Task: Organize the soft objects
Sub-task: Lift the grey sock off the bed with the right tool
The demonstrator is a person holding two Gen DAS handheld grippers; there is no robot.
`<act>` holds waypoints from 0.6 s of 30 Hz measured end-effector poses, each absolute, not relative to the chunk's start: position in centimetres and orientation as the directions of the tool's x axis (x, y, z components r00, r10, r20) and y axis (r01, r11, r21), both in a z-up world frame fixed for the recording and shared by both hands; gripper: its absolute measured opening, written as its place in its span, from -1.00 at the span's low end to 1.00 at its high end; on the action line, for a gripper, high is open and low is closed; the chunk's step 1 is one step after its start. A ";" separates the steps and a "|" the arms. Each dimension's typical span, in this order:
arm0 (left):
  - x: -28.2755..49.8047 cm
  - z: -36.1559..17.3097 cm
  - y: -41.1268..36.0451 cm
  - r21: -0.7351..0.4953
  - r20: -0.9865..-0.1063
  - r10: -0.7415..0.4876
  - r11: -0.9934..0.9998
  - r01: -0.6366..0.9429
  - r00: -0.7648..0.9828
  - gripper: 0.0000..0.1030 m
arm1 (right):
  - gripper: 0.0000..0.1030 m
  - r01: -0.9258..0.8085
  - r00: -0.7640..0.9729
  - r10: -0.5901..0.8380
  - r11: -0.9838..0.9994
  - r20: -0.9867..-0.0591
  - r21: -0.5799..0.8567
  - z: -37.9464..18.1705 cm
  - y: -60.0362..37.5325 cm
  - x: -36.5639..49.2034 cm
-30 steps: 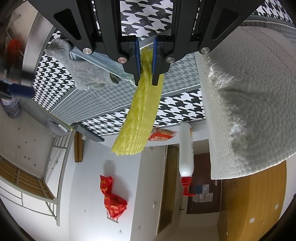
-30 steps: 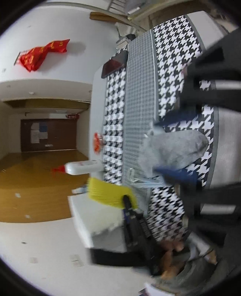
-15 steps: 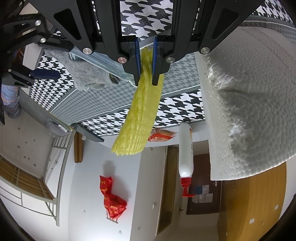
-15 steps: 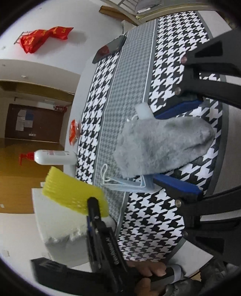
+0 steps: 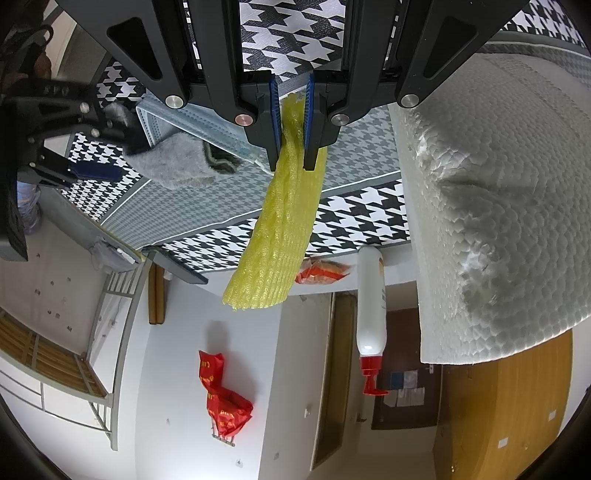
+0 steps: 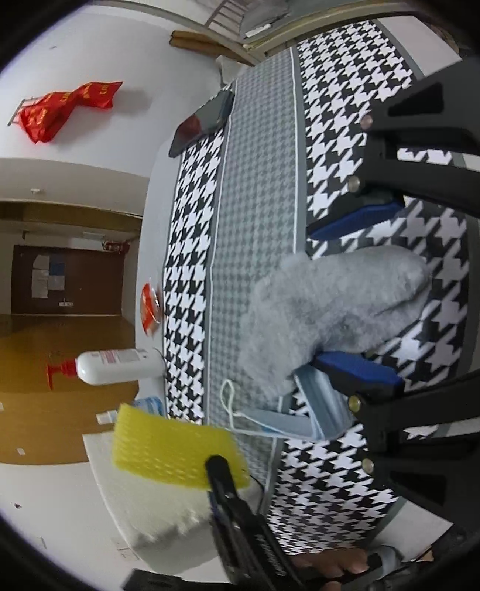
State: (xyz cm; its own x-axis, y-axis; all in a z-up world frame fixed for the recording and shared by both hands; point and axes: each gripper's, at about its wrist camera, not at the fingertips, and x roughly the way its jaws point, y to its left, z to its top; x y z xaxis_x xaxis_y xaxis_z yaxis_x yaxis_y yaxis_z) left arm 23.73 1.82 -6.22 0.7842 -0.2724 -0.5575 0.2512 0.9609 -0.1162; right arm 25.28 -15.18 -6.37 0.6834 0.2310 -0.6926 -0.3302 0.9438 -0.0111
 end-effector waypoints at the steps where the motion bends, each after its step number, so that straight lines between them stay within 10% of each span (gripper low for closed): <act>1: 23.7 -6.2 1.8 -0.116 -0.558 -0.273 0.961 0.252 0.784 -0.78 | 0.25 -0.333 0.679 0.241 0.943 -0.694 0.001 -6.4 -15.2 25.7; 3: 23.8 -6.2 1.8 -0.117 -0.559 -0.273 0.961 0.251 0.783 -0.78 | 0.24 -0.333 0.671 0.256 0.943 -0.696 0.026 -6.7 -15.1 26.1; 6: 23.9 -6.2 1.9 -0.121 -0.563 -0.275 0.960 0.251 0.780 -0.78 | -0.58 -0.352 0.654 0.262 0.936 -0.710 0.022 -7.4 -14.5 26.8; 18: 24.1 -6.3 1.8 -0.121 -0.562 -0.280 0.959 0.257 0.779 -0.78 | -0.79 -0.325 0.679 0.313 0.939 -0.664 0.111 -6.5 -15.2 27.4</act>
State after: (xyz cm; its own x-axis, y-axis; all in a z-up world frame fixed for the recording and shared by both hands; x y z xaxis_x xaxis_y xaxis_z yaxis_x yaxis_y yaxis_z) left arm 24.10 1.82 -6.28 0.7786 -0.2797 -0.5618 0.2573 0.9588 -0.1208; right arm 27.36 -15.21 -6.54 0.6792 0.3134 -0.6637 -0.3252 0.9392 0.1107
